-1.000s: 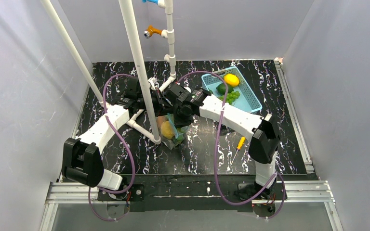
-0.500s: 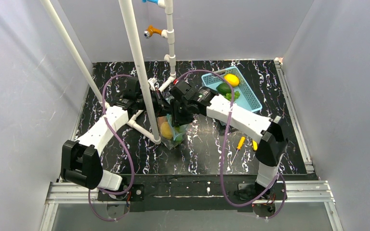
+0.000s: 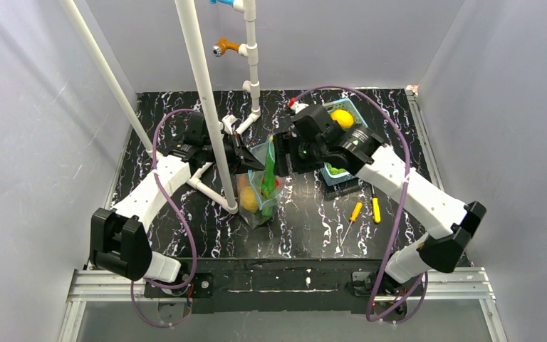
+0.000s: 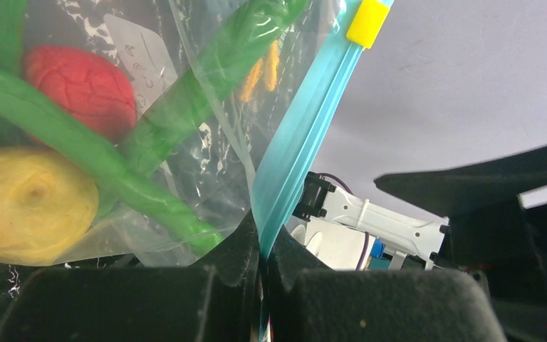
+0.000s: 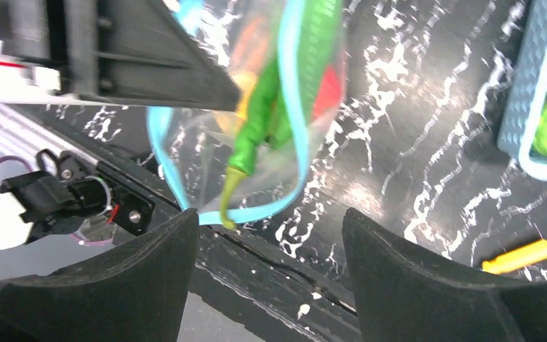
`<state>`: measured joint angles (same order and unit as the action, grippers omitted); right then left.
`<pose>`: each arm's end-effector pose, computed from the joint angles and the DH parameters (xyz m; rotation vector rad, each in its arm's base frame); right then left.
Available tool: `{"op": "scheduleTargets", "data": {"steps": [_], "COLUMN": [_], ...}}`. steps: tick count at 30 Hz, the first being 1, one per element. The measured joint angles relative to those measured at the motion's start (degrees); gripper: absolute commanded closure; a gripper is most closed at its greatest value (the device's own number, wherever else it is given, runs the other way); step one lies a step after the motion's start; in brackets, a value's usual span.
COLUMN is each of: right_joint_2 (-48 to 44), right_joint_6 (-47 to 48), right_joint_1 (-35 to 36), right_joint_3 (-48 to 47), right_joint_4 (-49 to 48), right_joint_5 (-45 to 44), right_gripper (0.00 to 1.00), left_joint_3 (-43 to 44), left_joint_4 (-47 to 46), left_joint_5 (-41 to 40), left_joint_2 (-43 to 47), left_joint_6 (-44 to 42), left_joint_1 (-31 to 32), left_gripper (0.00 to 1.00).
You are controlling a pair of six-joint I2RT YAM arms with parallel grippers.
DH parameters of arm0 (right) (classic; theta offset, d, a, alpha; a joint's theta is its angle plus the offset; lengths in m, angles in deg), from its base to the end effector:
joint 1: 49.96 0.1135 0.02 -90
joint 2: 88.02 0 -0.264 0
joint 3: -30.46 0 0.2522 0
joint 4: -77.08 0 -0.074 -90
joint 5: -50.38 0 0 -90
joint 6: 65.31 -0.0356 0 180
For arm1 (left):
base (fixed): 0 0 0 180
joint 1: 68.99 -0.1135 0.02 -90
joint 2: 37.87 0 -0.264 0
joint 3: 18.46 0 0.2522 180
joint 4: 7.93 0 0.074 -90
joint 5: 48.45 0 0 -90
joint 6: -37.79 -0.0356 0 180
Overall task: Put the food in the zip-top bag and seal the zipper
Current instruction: Adjust the zipper food storage bag at the center of the board.
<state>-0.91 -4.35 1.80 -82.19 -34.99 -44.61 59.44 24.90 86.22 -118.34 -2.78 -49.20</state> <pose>0.1975 0.2456 0.4121 -0.4253 2.3496 0.6034 0.2825 -0.1282 0.3050 -0.1194 2.4011 -1.4847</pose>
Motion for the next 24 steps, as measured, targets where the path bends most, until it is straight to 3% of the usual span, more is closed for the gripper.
{"op": "scheduleTargets", "data": {"steps": [3,6,9,16,24], "right_joint_2": [-3.2,-2.9,0.1,4.7,-3.1], "right_joint_6": [-1.9,-5.3,-8.9,-12.0,-11.8], "right_joint_1": [-1.1,-1.9,-2.2,-1.5,-0.9], "right_joint_3": [5.3,9.3,11.6,12.4,14.1], "right_joint_4": [-0.2,-0.5,-1.6,-3.4,-4.1], "right_joint_5": [-2.1,-3.1,-3.7,-3.2,-5.1], "right_gripper": [0.33,0.53,0.57,0.47,0.40], "left_joint_3": [0.4,0.5,0.5,0.5,0.5], "left_joint_4": [0.4,0.6,0.7,0.7,0.7], "left_joint_5": [0.0,0.2,0.3,0.4,0.4], "left_joint_2": [0.0,0.0,0.0,0.0,0.0], "left_joint_6": [-0.1,-0.2,-0.2,-0.3,-0.5], "left_joint_1": [0.0,0.0,0.0,0.0,0.0], "left_gripper": [1.00,1.00,1.00,1.00,1.00]}}
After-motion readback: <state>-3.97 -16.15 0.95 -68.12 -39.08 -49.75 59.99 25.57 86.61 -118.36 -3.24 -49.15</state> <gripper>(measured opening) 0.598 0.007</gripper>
